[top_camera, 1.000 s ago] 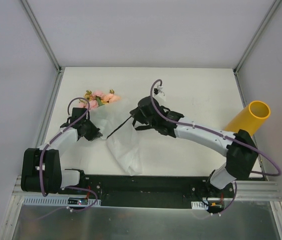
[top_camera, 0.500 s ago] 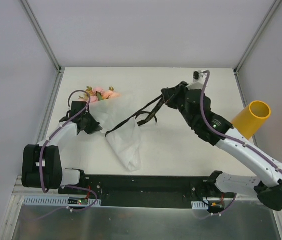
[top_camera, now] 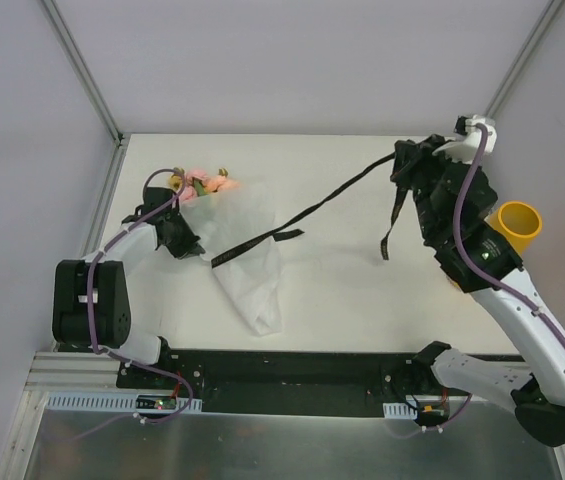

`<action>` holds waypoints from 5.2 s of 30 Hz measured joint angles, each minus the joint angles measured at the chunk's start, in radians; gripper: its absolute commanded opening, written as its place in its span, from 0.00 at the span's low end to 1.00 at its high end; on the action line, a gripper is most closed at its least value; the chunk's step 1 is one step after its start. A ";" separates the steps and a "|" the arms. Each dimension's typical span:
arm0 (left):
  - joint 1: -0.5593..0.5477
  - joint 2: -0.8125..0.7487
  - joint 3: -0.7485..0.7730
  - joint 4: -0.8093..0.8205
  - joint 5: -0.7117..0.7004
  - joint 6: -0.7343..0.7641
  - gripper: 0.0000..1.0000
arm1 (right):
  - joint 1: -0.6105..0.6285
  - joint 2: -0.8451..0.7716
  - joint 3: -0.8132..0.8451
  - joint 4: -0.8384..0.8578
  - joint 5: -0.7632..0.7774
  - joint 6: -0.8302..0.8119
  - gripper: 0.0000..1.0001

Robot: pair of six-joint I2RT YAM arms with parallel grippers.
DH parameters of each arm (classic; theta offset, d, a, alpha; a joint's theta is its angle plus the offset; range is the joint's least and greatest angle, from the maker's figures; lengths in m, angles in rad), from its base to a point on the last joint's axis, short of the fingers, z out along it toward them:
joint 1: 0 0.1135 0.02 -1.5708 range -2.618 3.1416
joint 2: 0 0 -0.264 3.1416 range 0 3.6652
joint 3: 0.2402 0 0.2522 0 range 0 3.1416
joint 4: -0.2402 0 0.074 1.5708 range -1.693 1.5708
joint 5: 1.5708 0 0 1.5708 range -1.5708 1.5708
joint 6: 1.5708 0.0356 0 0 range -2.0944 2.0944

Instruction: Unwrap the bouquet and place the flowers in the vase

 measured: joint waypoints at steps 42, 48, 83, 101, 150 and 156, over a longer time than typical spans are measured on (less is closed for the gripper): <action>0.127 0.252 0.380 -0.233 0.019 0.261 0.09 | -0.487 0.542 0.471 -0.002 -0.350 0.117 0.00; 0.127 0.249 0.396 -0.244 0.048 0.261 0.34 | -0.396 0.557 0.283 -0.075 -0.404 0.183 0.08; 0.097 -0.190 0.176 -0.265 0.124 0.254 0.48 | -0.379 0.873 -0.062 -0.248 -0.300 0.841 0.54; -0.018 -0.298 0.147 -0.264 0.037 0.255 0.52 | -0.401 1.342 0.548 -0.063 -0.337 0.819 0.45; -0.056 -0.359 0.488 -0.563 -0.369 0.325 0.71 | 0.241 1.071 0.259 0.290 -0.784 0.599 0.55; -0.056 -0.403 0.585 -0.584 -0.319 0.306 0.70 | 0.343 1.070 0.291 0.146 -0.653 0.497 0.58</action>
